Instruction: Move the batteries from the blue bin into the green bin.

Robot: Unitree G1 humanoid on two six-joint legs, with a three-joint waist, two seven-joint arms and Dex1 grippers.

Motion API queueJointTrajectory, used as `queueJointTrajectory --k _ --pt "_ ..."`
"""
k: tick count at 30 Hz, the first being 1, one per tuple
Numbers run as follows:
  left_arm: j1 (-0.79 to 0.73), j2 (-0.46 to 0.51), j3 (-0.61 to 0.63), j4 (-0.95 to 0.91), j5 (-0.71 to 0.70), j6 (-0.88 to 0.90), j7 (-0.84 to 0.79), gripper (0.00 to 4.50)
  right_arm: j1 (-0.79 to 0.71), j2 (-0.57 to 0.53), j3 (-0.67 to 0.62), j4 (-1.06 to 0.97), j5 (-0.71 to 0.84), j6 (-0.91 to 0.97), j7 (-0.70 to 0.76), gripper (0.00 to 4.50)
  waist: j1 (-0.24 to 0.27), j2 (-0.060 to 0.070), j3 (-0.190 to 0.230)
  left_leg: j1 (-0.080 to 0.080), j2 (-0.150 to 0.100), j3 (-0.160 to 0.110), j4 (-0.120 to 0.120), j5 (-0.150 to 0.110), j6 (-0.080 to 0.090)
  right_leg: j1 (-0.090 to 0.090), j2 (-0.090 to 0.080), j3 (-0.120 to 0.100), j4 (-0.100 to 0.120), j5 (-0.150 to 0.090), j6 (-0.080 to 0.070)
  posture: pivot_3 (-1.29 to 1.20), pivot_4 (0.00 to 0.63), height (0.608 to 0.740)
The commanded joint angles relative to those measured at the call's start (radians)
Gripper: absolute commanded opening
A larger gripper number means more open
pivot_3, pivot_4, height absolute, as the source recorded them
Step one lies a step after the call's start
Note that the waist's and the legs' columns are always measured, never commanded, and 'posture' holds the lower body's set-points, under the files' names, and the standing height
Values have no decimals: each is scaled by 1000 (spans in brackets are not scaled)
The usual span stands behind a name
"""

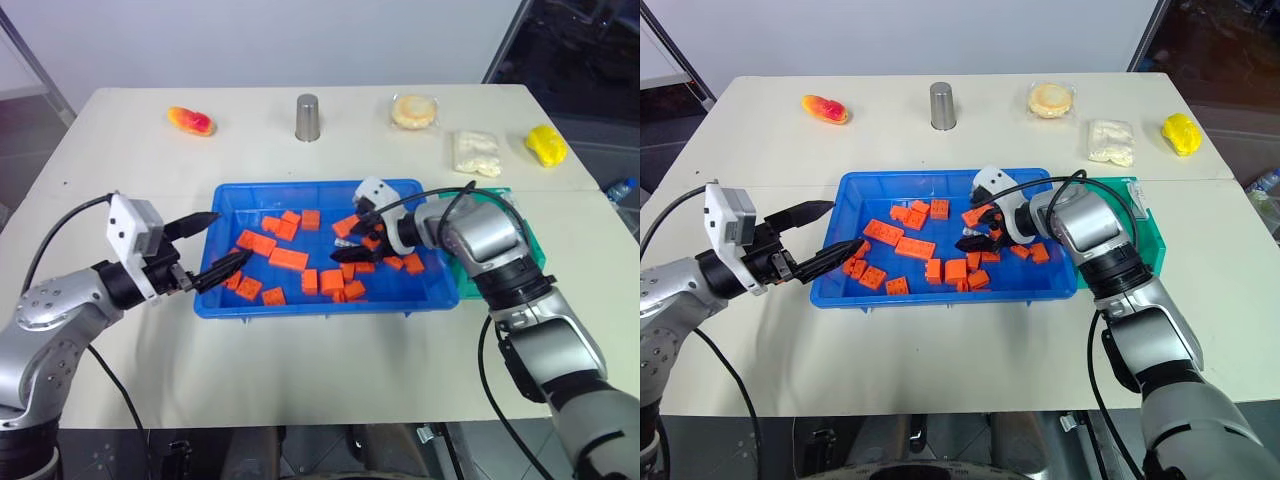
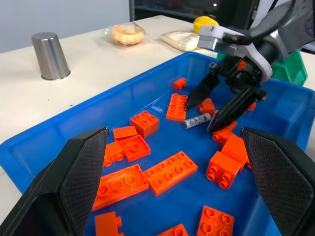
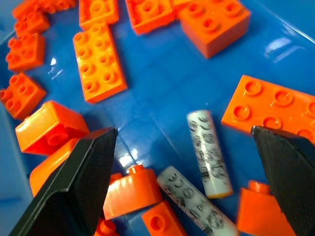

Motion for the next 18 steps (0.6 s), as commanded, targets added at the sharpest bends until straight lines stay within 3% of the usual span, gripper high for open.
queueJointTrajectory --k 1,4,10,18 --pt "3 -7 8 -35 6 -20 9 4500 -3 -23 63 -1 -50 -53 45 4467 0 0 0 0 0 0 0 0 0 0 0 0 0 0 0 0 150 740" --pt "4 -14 8 -39 9 -22 16 4500 -4 -40 95 17 -95 -102 71 3155 1 0 0 0 0 0 0 0 0 0 0 0 0 0 0 0 150 740" --pt "11 -30 6 -41 21 -31 26 4500 -22 0 67 66 -105 -116 79 85 0 0 0 0 0 0 0 0 0 0 0 0 0 0 0 0 150 740" --pt "11 -32 11 -42 23 -32 27 4500 -42 29 30 85 -113 -114 76 74 0 0 -1 0 0 0 0 0 0 0 0 0 1 0 0 0 150 740"
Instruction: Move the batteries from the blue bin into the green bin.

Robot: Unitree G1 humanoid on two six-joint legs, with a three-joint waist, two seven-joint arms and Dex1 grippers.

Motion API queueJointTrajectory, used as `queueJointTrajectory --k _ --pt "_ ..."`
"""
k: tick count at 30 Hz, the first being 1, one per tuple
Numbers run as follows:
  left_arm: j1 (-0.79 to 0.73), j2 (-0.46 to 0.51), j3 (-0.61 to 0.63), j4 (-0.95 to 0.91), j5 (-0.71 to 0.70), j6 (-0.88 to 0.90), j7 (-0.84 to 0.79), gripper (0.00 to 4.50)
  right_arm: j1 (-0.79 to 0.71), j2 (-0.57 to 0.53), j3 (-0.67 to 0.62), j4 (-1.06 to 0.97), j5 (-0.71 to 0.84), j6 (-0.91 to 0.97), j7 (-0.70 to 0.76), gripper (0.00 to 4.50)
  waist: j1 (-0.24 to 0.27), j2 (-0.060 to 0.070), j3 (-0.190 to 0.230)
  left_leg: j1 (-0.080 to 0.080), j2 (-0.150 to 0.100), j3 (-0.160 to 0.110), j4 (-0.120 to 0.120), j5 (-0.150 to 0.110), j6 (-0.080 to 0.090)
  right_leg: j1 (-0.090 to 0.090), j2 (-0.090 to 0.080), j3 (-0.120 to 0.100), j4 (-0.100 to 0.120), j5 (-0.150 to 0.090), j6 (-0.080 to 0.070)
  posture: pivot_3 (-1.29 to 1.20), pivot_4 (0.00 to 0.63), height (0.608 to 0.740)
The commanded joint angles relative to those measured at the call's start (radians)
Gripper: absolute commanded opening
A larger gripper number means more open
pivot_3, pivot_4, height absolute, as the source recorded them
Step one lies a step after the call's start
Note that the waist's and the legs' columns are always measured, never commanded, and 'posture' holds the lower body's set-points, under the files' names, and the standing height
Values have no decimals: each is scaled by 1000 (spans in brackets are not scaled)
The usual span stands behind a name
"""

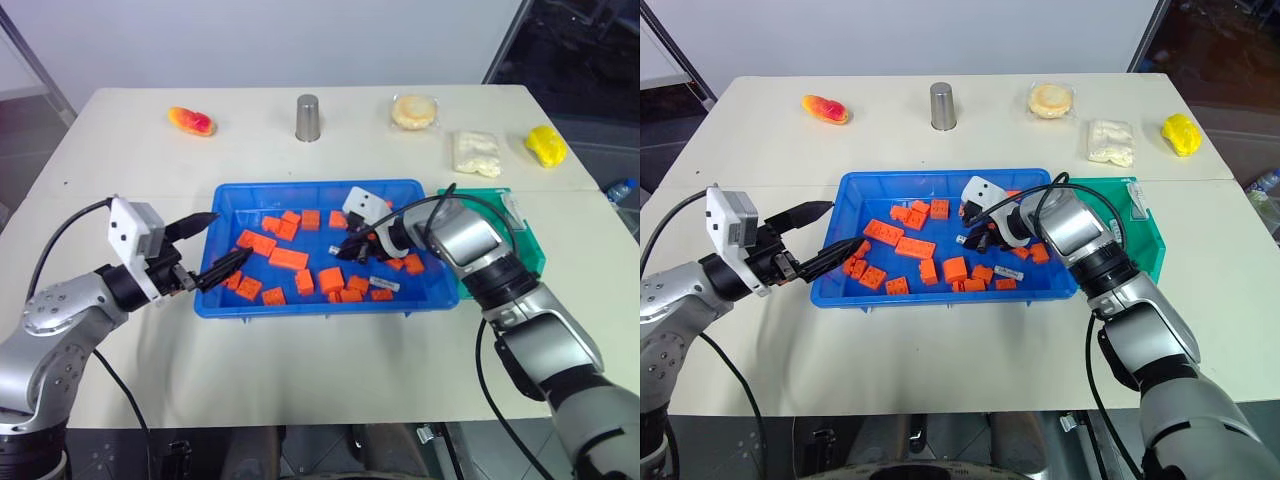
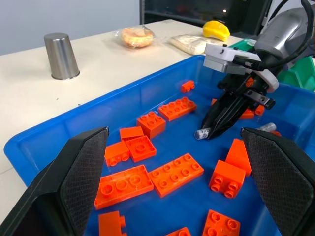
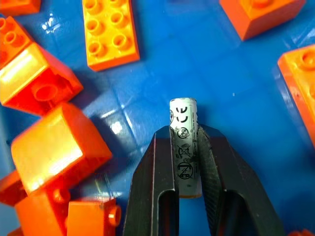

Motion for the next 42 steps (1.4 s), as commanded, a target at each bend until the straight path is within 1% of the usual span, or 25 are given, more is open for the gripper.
queueJointTrajectory --k 1,7,9,10,11,12,14,16,17,18,20,24,29,33,36,38,39,41,42 --pt "-4 3 12 -34 -1 -21 -3 4500 -30 7 -35 4 -5 6 -6 74 0 0 0 0 0 0 0 0 0 0 0 0 0 0 0 0 150 740" --pt "-7 5 12 -34 -4 -20 -7 4500 -46 7 -54 7 -5 2 -11 74 0 0 0 0 0 0 0 0 0 0 0 0 0 0 0 0 150 740" --pt "-59 32 13 -3 -39 -6 -53 4500 -171 -129 -170 -19 9 16 12 74 2 2 2 0 0 0 0 0 0 0 0 0 0 0 0 0 150 740" --pt "-85 41 9 10 -50 0 -72 4500 -209 -190 -208 -32 10 19 24 74 10 4 4 -3 0 0 1 0 -1 -2 0 0 1 0 0 0 150 740" --pt "-112 48 -1 24 -58 6 -91 4500 -227 -254 -230 -43 7 19 35 74 20 6 5 -8 -2 0 1 3 -5 -8 -2 0 3 0 0 0 150 740" --pt "-128 51 -8 32 -60 9 -101 4500 -228 -288 -232 -48 6 18 40 74 30 6 5 -11 -3 -1 2 4 -6 -10 -3 0 3 1 1 0 150 740" --pt "-149 59 -20 49 -60 9 -121 4500 -224 -335 -234 -59 4 18 45 74 32 2 2 -11 -4 -1 1 3 -6 -10 -4 0 1 1 1 0 150 740" --pt "-209 66 -60 87 -51 10 -160 4500 -185 -441 -277 -96 -1 44 55 74 27 -5 -2 -3 -1 -1 -2 1 -1 -2 -1 -1 -4 1 1 0 150 740" --pt "-235 69 -78 108 -44 7 -179 4500 -160 -483 -297 -124 0 62 57 74 26 -5 -2 -2 0 -1 -2 0 0 -1 1 -1 -4 0 0 0 150 740" --pt "-262 70 -96 130 -36 4 -196 4500 -129 -521 -321 -159 8 85 59 74 26 -5 -1 -3 0 -1 -1 0 0 -1 1 -2 -5 0 0 0 150 740" --pt "-293 72 -116 161 -26 0 -221 4500 -79 -557 -355 -215 30 125 56 74 22 -2 0 -3 0 2 0 0 0 -2 -1 0 -4 1 1 0 150 740" --pt "-342 72 -147 215 -4 -8 -262 4500 32 -588 -418 -317 71 201 30 74 7 1 1 -3 0 3 1 0 0 -4 0 1 0 1 1 0 150 740" --pt "-364 77 -159 247 13 -9 -302 4500 167 -613 -478 -429 119 270 10 74 2 0 1 -3 0 1 0 0 0 -4 1 1 0 0 1 0 150 740" --pt "-363 80 -159 245 20 -2 -322 4500 249 -626 -499 -465 149 278 1 74 2 0 1 -4 0 2 1 0 0 -4 0 1 0 1 1 0 150 740" --pt "-350 85 -152 231 20 6 -327 4500 317 -625 -497 -437 137 228 -19 74 3 0 1 -4 0 2 1 0 0 -4 0 1 0 1 1 0 150 740" --pt "-343 88 -146 224 18 10 -326 4500 339 -626 -499 -422 131 200 -30 1102 4 0 1 -4 0 2 1 0 0 -4 0 1 0 1 1 0 150 740" --pt "-338 90 -141 218 15 12 -324 4500 346 -629 -502 -418 134 190 -30 1480 3 0 1 -4 0 2 1 0 0 -4 0 1 0 1 1 0 150 740" --pt "-327 95 -131 209 11 16 -320 4500 346 -632 -502 -405 137 176 -32 2500 3 0 1 -4 0 2 1 0 0 -4 0 1 0 1 1 0 150 740" --pt "-321 97 -127 206 10 17 -319 4500 342 -633 -499 -398 136 169 -34 2939 3 0 1 -4 0 2 1 0 0 -4 0 1 0 1 1 0 150 740"
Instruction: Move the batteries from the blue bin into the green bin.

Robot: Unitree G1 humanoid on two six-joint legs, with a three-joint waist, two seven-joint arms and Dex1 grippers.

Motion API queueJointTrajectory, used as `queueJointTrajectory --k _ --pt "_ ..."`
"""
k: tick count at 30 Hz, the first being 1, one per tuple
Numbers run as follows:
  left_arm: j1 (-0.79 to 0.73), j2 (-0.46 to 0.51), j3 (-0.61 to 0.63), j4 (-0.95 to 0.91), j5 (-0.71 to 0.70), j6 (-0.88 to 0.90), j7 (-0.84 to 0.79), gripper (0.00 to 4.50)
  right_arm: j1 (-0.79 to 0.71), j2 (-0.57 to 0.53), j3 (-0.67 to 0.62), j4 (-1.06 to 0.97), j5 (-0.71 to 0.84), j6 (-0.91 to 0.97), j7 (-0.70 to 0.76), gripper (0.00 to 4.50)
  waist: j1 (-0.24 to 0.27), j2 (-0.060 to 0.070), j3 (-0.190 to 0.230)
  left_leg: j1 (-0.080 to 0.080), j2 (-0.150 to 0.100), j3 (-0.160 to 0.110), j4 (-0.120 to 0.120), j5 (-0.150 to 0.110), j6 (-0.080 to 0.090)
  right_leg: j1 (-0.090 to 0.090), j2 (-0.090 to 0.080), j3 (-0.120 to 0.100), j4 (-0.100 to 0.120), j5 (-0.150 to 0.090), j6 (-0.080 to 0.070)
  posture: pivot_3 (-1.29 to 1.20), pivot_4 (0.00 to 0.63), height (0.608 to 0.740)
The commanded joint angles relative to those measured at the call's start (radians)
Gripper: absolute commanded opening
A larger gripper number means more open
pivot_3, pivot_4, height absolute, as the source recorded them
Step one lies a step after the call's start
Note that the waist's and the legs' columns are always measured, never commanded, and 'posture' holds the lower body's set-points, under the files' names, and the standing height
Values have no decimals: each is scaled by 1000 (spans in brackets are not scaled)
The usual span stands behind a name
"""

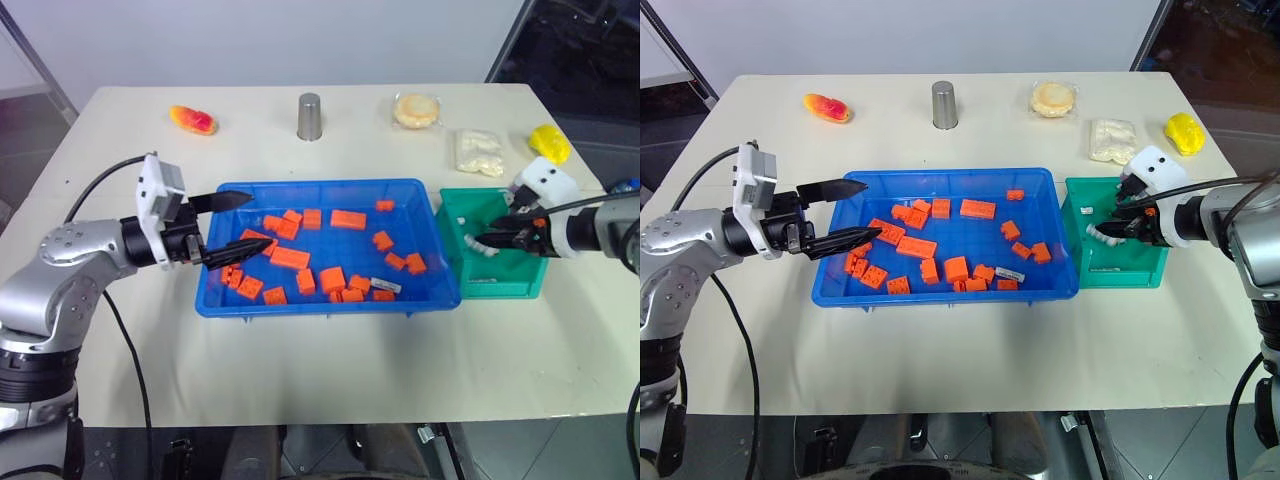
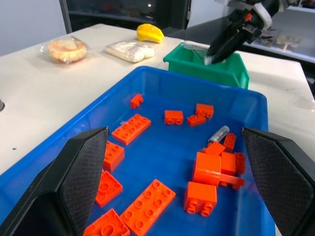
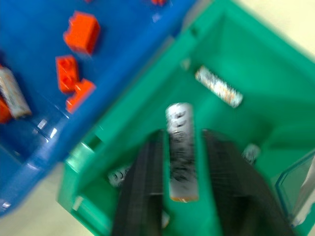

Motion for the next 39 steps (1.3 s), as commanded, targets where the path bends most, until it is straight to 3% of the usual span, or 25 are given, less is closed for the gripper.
queueJointTrajectory --k 1,3,6,12,28,39 --pt "14 19 37 -42 -14 4 4 4500 -21 -30 -35 10 -3 -44 -10 3571 -1 0 0 0 0 0 0 0 0 0 0 0 0 0 0 0 150 740" --pt "23 21 45 -49 -16 6 7 4500 -42 -34 -21 28 -16 -70 -16 4478 -2 0 0 0 0 0 0 0 0 0 0 0 0 0 0 0 150 740" --pt "34 26 54 -53 -17 6 9 4500 -106 -24 -1 55 -36 -119 -24 4478 -2 0 0 0 0 0 0 0 0 0 0 0 0 0 0 0 150 740" --pt "50 41 57 -47 -1 0 -5 4500 -253 80 56 -18 68 -50 43 4478 -2 0 0 0 1 -1 0 0 0 0 1 0 1 0 0 0 150 740" --pt "147 30 97 -152 -37 26 66 4500 -144 203 260 -144 127 -40 95 4478 1 0 0 -1 0 -1 2 0 0 0 0 -1 1 0 0 0 150 740" --pt "181 28 115 -196 -63 36 123 4500 -125 261 377 -35 33 -154 93 4478 1 -1 -1 0 0 -2 2 0 0 0 0 -1 2 0 0 0 150 740"
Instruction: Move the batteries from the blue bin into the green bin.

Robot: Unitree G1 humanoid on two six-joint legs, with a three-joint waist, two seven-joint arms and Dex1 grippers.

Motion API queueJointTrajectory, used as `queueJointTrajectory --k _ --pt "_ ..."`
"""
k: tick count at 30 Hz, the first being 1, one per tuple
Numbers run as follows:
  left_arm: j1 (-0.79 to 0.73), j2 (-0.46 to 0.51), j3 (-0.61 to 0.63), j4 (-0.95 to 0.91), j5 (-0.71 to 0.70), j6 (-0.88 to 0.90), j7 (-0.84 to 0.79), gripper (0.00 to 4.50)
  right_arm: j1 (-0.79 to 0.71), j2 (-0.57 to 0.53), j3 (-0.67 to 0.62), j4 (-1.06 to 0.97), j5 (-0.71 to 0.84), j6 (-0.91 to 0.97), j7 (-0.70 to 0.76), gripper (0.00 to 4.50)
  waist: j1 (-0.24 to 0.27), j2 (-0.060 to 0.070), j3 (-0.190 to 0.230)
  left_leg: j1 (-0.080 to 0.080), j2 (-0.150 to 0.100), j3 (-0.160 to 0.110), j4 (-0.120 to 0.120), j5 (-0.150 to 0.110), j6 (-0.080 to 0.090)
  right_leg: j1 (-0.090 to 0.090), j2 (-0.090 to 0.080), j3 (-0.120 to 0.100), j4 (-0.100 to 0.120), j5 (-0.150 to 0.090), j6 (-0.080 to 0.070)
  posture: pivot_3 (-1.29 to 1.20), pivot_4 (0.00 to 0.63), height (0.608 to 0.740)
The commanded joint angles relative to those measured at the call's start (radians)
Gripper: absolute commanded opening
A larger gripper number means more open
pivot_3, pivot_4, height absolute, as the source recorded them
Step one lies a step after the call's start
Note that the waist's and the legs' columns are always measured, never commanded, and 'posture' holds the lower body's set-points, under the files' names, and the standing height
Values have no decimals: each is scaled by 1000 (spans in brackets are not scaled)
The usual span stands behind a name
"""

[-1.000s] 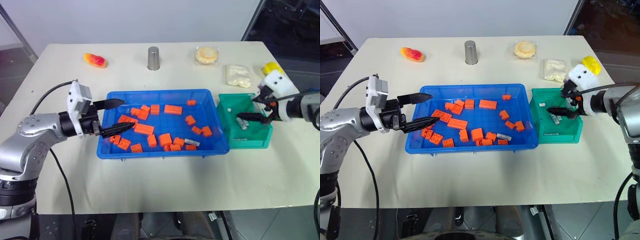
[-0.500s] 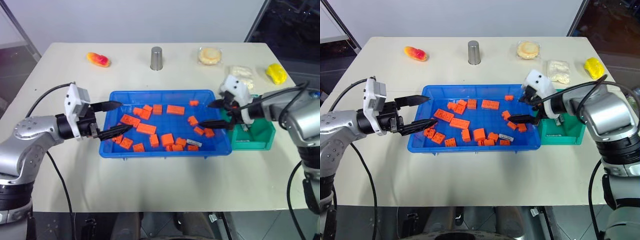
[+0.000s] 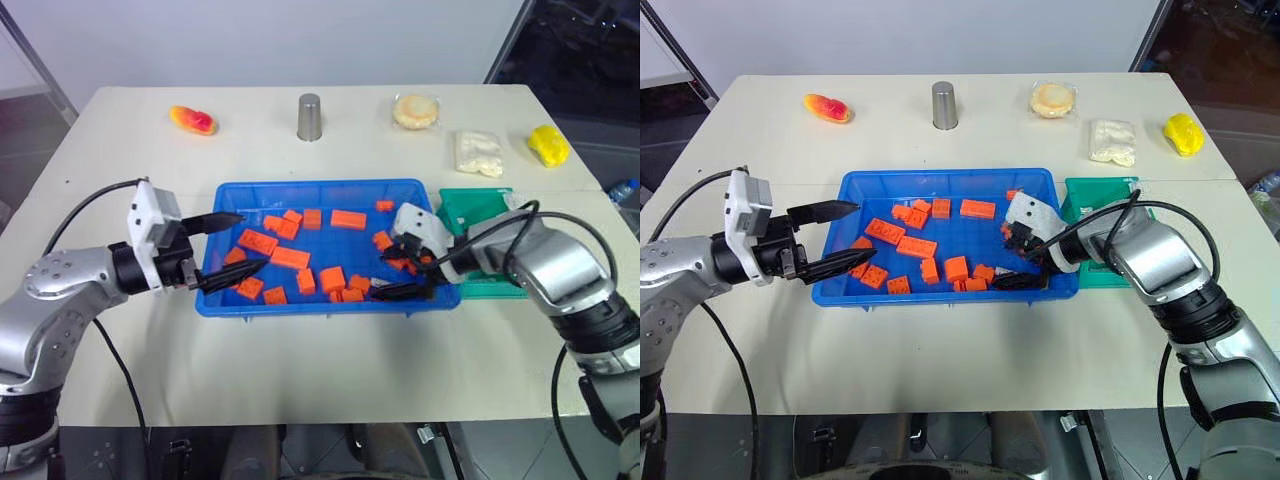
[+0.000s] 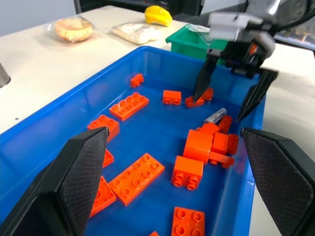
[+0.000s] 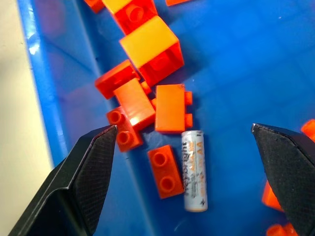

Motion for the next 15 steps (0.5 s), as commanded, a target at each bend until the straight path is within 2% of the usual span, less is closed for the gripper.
queueJointTrajectory --k 1,15 --pt "4 -1 35 -34 -16 -3 19 4500 -7 20 14 46 -43 -54 -10 4478 0 0 0 0 0 0 0 0 0 0 0 0 0 0 0 0 150 740" --pt "10 -8 16 -44 -11 -12 48 4500 -39 46 50 211 -186 -155 -25 4478 8 -2 -1 0 -1 0 1 0 0 1 0 0 1 0 0 0 150 740"
